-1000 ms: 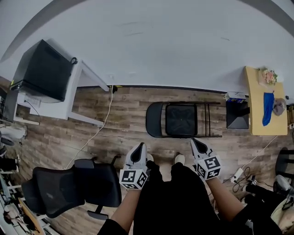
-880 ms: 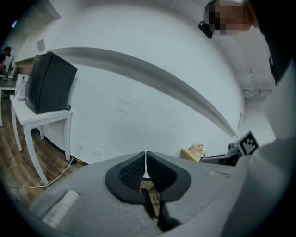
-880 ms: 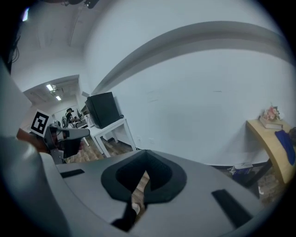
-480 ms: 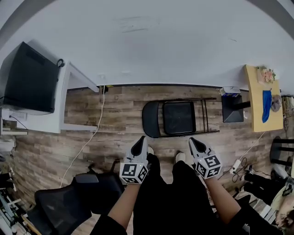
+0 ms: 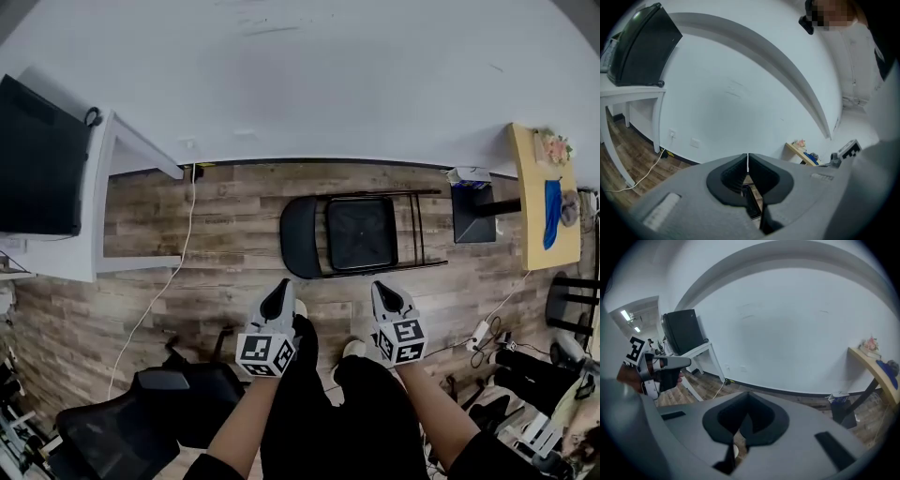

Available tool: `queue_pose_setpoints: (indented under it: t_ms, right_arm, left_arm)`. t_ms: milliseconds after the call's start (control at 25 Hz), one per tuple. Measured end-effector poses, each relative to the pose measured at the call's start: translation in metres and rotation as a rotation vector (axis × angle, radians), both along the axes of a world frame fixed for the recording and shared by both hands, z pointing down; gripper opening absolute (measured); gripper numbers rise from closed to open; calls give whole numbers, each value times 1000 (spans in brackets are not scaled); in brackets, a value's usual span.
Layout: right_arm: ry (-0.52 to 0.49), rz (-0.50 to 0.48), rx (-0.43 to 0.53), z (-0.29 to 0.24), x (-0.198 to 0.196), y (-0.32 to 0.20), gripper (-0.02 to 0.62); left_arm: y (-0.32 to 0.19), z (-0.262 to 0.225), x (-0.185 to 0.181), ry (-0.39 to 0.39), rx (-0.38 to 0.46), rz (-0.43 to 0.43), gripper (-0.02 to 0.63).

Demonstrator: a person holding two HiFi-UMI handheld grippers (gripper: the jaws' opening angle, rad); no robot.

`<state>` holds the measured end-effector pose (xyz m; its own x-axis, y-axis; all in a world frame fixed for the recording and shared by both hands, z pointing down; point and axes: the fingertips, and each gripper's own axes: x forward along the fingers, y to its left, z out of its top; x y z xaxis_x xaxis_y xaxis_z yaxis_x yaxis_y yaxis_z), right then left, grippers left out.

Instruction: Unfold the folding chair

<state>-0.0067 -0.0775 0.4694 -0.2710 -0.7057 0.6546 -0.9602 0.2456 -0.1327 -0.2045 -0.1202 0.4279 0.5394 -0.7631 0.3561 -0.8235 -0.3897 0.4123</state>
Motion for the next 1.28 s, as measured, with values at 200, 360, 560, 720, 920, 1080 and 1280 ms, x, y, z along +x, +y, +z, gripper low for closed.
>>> queue_pose_setpoints:
  t_ms: [200,360,560,720,920,1080,1280]
  right_arm:
    - [-31,-44,-66,109,-1,28,-3]
    - [-53,-36,-108,203,16,51,-3]
    - [-76,-19,-117,316,31,52,-3]
    - [-87,-10,-73,406,32,22,-5]
    - [-106,12,-41,505,29,-31,-4]
    - [-128,-29,27,554,21,-65,-3]
    - [-185,-28,-52,626,11,-81,-3]
  left_arm:
    - [12,89,-6,-51,-44,-20,20]
    - [21,175,-1,-95,-53,-17,20]
    - [15,276,1,-144,-22,1,20]
    - [-5,356,-6,-116,-14,-46,20]
    - [-39,452,-5,-103,41,-36,20]
    - [-61,518,-12,-95,69,-49,20]
    - [-58,589,-22,-88,76,-90,20]
